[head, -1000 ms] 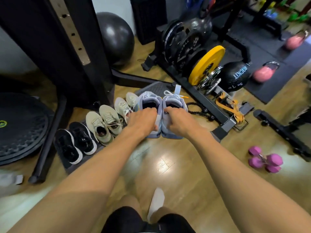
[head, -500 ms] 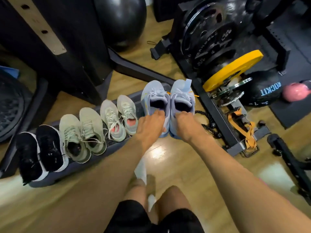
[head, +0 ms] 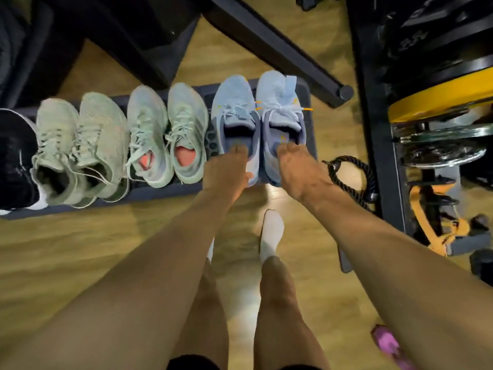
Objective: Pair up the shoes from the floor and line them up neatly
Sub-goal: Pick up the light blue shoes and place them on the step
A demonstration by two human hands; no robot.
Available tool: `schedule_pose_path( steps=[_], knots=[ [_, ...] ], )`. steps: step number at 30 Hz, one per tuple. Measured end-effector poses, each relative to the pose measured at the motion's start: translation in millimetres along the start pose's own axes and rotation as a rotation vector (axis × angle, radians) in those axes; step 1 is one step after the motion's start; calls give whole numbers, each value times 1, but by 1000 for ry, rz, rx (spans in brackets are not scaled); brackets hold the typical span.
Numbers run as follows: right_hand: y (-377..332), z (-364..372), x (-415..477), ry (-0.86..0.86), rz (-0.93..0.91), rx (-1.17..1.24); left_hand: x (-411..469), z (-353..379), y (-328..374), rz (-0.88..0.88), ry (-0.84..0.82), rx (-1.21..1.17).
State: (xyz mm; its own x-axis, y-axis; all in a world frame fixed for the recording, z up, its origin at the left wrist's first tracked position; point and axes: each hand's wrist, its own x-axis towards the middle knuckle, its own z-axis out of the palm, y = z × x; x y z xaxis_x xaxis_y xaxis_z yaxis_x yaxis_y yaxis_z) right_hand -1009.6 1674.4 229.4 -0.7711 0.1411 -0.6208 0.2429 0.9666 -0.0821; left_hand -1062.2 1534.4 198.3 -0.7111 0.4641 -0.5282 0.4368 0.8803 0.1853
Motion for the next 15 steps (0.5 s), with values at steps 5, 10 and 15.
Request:
schedule_pose_path(
  steps=[5,10,15],
  knots=[
    [17,35,31,-9,-108,-32,15,44,-4,-102,-14,-55],
    [17,52,48,-73,-96,-4,17,71,1,-149,1,-55],
    [15,67,58,-122,-104,25,21,92,-3,-155,59,-14]
  ],
)
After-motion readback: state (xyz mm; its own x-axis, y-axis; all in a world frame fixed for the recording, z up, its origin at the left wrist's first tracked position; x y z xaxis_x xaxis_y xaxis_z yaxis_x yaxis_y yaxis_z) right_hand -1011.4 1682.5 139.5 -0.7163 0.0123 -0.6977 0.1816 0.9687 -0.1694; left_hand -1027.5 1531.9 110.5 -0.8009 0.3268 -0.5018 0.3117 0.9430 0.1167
